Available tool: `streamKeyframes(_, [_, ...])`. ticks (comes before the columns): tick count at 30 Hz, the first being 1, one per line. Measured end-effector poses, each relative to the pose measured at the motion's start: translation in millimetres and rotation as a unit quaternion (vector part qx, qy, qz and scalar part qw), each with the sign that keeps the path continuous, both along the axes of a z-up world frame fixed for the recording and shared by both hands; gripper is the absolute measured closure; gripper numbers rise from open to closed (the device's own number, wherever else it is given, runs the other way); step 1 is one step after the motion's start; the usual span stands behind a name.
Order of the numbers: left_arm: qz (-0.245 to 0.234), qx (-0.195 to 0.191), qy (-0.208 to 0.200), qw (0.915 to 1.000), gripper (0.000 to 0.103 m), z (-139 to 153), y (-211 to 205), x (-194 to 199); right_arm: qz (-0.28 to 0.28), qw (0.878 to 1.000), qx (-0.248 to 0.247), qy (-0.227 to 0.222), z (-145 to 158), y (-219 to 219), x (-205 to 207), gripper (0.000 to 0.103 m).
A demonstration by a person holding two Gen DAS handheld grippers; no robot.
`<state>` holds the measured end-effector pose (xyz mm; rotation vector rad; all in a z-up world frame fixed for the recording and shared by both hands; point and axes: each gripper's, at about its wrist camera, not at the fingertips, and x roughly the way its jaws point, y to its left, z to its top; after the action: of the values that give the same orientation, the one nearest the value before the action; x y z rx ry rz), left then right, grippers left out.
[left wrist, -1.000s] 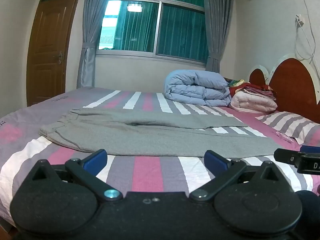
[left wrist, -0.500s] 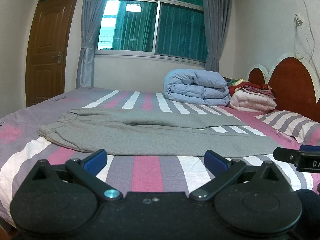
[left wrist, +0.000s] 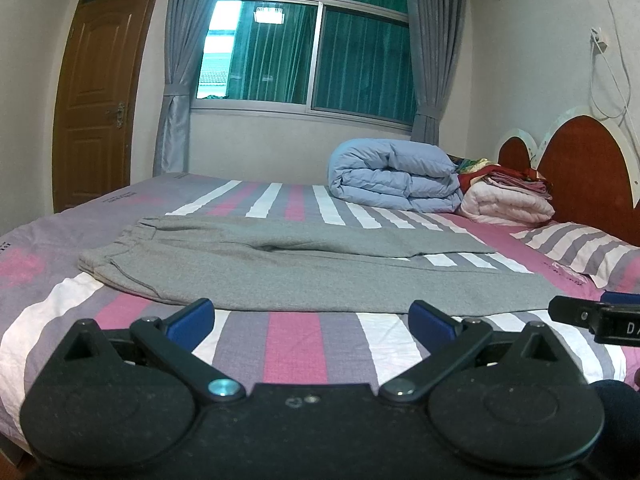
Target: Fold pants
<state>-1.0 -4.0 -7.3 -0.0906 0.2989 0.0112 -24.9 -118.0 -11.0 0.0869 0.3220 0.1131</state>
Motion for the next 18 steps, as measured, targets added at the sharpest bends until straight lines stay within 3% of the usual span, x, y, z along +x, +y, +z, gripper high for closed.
streamKeyframes(18, [-0.001,0.001,0.000,1.0000,0.006,2.6,2.5,2.0,0.001,1.000,0.000,0.001,0.1,0.1,1.6,0.000])
